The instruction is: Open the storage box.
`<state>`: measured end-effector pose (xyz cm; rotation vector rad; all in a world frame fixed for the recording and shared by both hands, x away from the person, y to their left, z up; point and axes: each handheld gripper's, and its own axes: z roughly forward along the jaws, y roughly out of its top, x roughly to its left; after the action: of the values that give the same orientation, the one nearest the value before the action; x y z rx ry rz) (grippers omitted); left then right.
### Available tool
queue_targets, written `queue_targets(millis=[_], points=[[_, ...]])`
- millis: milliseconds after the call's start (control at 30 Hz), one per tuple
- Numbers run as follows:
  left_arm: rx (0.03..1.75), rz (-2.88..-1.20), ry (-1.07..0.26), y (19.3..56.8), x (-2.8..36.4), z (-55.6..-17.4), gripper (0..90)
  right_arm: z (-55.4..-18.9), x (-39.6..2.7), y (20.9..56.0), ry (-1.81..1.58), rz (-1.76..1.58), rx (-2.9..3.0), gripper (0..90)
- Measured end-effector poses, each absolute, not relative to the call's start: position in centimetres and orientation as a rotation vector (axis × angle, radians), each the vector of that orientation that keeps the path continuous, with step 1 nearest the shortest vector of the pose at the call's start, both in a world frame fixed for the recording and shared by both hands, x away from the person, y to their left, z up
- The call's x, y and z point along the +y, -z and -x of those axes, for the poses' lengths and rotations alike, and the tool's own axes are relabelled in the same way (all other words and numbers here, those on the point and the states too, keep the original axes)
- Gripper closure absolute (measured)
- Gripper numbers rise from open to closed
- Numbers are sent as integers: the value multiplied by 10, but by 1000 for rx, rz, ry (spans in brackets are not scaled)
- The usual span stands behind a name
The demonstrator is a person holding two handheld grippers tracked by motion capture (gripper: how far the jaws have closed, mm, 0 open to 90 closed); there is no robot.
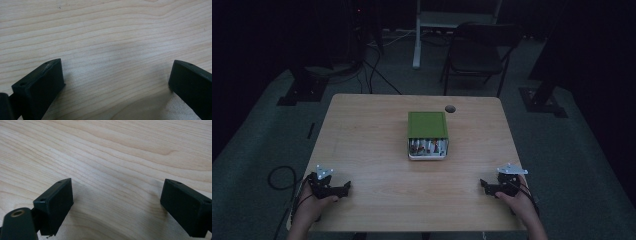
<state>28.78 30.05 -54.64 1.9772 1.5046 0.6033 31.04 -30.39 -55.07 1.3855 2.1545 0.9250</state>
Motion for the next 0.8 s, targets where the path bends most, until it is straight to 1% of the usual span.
queue_targets(millis=[400, 800], points=[[1485, -1987, -614, 546, 300, -286, 3, -310, -304, 551, -925, -1386, 2154, 107], [1399, -2044, -667, 540, 294, -286, 4, -311, -304, 551, -927, -1382, 2155, 107]])
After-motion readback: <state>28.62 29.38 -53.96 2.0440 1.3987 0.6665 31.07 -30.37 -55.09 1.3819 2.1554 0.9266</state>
